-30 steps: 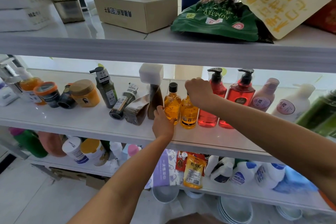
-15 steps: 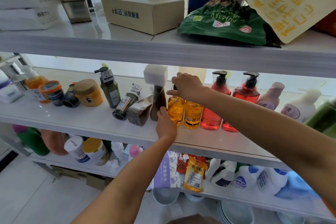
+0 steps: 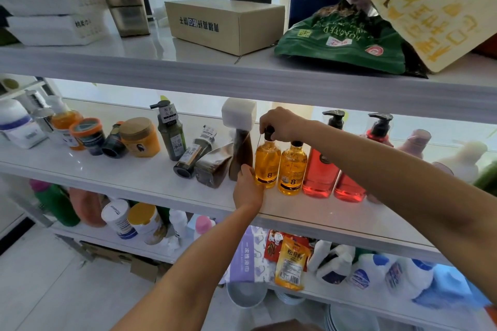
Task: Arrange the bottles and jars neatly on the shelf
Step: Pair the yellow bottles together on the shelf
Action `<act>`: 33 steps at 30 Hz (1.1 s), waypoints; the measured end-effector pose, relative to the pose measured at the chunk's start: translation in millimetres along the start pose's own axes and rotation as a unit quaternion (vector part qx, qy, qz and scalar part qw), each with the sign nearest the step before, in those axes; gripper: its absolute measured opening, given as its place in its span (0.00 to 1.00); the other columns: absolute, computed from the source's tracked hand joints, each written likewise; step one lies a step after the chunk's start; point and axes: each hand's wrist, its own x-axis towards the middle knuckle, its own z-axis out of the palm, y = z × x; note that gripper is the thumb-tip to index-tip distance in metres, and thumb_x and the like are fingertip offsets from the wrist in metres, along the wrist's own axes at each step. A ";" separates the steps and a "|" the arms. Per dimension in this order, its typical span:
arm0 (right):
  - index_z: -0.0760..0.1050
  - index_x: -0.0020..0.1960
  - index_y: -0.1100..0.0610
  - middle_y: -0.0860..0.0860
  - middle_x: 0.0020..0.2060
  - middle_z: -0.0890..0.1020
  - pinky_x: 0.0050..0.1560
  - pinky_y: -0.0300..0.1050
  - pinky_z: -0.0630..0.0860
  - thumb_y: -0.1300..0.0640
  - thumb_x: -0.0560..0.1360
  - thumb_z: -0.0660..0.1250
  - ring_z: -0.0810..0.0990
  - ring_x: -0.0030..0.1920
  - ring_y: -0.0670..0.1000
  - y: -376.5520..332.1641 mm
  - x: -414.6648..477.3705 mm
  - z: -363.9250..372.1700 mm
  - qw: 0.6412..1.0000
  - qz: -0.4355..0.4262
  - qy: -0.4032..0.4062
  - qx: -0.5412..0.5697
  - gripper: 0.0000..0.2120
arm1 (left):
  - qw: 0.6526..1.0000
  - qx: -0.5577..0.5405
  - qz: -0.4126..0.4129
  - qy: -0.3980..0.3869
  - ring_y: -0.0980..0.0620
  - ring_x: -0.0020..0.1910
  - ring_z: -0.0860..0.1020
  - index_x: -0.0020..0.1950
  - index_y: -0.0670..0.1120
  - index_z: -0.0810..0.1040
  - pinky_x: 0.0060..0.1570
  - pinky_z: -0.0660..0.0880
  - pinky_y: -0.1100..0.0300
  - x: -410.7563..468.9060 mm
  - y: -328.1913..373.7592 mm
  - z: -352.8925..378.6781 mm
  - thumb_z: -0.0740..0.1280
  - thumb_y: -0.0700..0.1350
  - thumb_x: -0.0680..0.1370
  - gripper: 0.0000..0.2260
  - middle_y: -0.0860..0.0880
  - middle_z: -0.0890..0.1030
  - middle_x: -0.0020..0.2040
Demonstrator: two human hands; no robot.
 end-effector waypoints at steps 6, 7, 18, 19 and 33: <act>0.78 0.59 0.60 0.55 0.58 0.79 0.56 0.47 0.74 0.62 0.73 0.69 0.77 0.58 0.55 0.1 -0.4 0.1 1.000 0.004 0.002 -0.005 0.15 | 1.000 0.000 0.001 -0.003 0.45 0.47 0.77 0.55 0.44 0.68 0.42 0.72 0.55 -0.1 -0.1 0.3 0.66 0.43 0.77 0.10 0.43 0.76 0.53; 0.78 0.59 0.61 0.55 0.57 0.80 0.56 0.47 0.74 0.61 0.73 0.69 0.77 0.57 0.55 -0.2 -0.1 1.2 1.000 0.007 0.005 -0.007 0.15 | 1.000 -0.002 -0.001 -0.003 0.44 0.48 0.78 0.55 0.44 0.68 0.43 0.72 0.54 -0.7 0.0 0.4 0.66 0.44 0.77 0.11 0.43 0.76 0.54; 0.63 0.69 0.58 0.57 0.59 0.76 0.48 0.47 0.70 0.47 0.68 0.74 0.76 0.58 0.57 4.6 -5.7 -4.3 0.991 0.063 -0.099 -0.069 0.36 | 1.000 0.000 -0.015 -0.017 0.42 0.54 0.77 0.58 0.43 0.68 0.50 0.74 0.50 -4.3 3.9 2.1 0.70 0.46 0.75 0.17 0.42 0.77 0.57; 0.63 0.69 0.58 0.56 0.59 0.76 0.48 0.47 0.70 0.48 0.68 0.75 0.76 0.58 0.57 6.2 -9.1 -4.7 0.985 0.075 -0.125 -0.095 0.36 | 1.000 0.002 -0.015 -0.019 0.42 0.55 0.77 0.59 0.43 0.68 0.50 0.74 0.50 -4.6 3.9 2.3 0.71 0.47 0.74 0.18 0.42 0.77 0.57; 0.72 0.59 0.64 0.58 0.54 0.78 0.45 0.47 0.71 0.67 0.72 0.68 0.78 0.54 0.58 14.9 -18.2 9.9 0.980 0.119 -0.054 -0.148 0.16 | 0.998 0.056 -0.009 -0.038 0.39 0.58 0.77 0.62 0.41 0.66 0.53 0.73 0.50 -1.6 16.8 2.5 0.65 0.47 0.79 0.16 0.39 0.76 0.59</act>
